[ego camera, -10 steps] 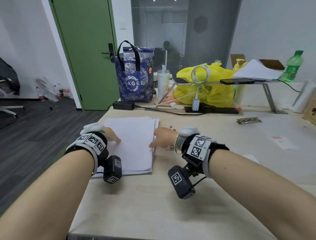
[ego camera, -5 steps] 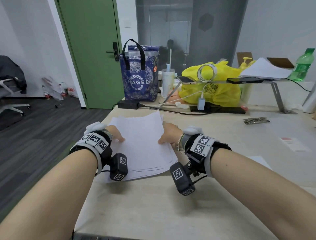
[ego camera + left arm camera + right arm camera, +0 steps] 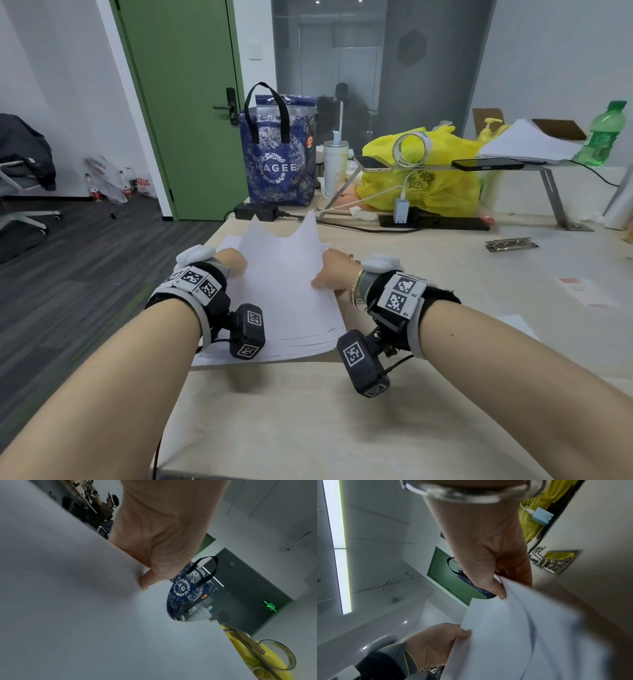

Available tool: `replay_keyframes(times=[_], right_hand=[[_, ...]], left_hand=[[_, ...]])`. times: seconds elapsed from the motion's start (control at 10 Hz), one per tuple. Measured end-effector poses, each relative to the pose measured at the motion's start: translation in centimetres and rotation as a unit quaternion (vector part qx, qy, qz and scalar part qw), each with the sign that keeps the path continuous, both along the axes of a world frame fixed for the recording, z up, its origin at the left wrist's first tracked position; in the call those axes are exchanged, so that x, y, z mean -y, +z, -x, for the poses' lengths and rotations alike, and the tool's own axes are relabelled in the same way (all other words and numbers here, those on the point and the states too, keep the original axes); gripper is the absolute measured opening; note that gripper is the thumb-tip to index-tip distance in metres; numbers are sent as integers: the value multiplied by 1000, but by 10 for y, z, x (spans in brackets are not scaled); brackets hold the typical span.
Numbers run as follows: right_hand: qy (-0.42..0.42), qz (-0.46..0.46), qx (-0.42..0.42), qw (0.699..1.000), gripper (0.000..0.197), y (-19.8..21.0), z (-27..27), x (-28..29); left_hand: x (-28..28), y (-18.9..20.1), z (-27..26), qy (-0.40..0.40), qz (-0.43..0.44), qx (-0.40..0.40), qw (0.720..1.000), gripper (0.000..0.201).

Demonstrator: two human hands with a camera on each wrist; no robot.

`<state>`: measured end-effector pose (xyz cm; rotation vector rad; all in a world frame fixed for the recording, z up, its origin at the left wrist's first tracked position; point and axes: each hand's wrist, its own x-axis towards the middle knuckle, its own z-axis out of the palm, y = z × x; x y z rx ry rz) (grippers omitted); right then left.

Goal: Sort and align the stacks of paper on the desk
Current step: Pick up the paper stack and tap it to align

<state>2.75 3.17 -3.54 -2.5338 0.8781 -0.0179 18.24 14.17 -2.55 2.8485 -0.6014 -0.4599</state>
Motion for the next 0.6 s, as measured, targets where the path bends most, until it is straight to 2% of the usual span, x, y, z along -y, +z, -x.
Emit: replay_keyframes(times=[0.1, 0.2, 0.3, 0.4, 0.6], right_hand=[[-3, -18, 6, 1000, 10, -1, 1, 3], [-26, -13, 18, 999, 31, -3, 0, 7], [-44, -29, 48, 997, 14, 2, 2, 11], [-43, -46, 91, 994, 29, 8, 8, 20], [-30, -33, 180, 983, 37, 17, 36, 34]], left_hand=[[0, 1, 4, -3, 73, 10, 997, 47], [6, -4, -3, -6, 135, 15, 991, 28], [7, -4, -3, -8, 224, 30, 974, 25], [10, -3, -1, -16, 271, 38, 962, 33], [22, 10, 21, -26, 304, 21, 952, 49]])
